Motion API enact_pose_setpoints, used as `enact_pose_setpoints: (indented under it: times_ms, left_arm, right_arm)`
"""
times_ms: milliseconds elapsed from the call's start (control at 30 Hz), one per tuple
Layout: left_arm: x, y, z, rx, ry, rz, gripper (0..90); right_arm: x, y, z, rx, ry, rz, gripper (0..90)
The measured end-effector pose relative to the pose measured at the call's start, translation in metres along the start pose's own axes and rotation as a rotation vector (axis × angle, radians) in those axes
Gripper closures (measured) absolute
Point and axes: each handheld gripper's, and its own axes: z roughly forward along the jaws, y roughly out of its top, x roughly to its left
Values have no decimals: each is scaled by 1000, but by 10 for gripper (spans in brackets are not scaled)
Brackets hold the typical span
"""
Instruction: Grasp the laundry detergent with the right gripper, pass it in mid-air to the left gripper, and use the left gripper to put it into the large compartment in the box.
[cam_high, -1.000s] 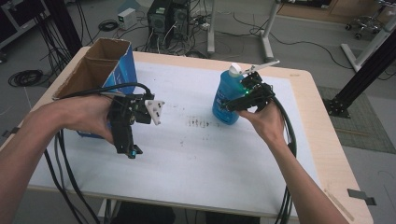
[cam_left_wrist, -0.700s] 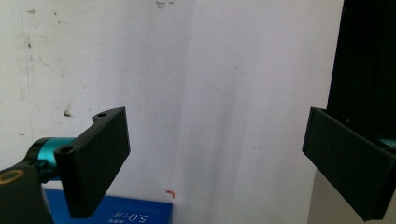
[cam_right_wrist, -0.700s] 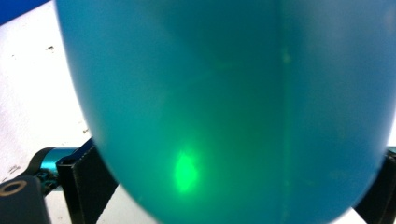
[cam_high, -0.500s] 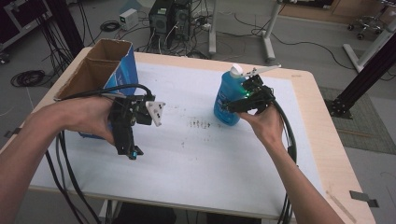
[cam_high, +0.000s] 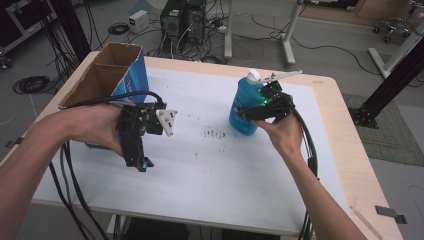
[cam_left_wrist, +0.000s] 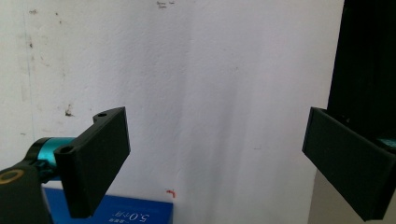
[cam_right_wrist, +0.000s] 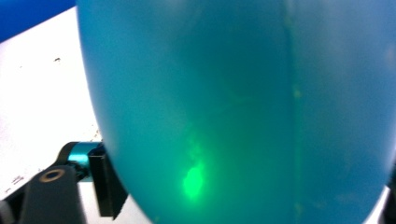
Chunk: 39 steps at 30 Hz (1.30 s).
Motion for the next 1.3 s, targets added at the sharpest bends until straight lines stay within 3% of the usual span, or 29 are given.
enact_pose_setpoints:
  times_ms: [167, 233, 1300]
  left_arm:
    - [0, 0, 0, 3, 0, 2, 75]
    - [0, 1, 0, 6, -1, 2, 75]
    - [2, 0, 0, 6, 3, 0, 75]
  right_arm:
    - [0, 0, 0, 0, -1, 3, 183]
    - [0, 0, 0, 0, 7, 1, 246]
    - [-1, -2, 6, -17, 34, 1, 415]
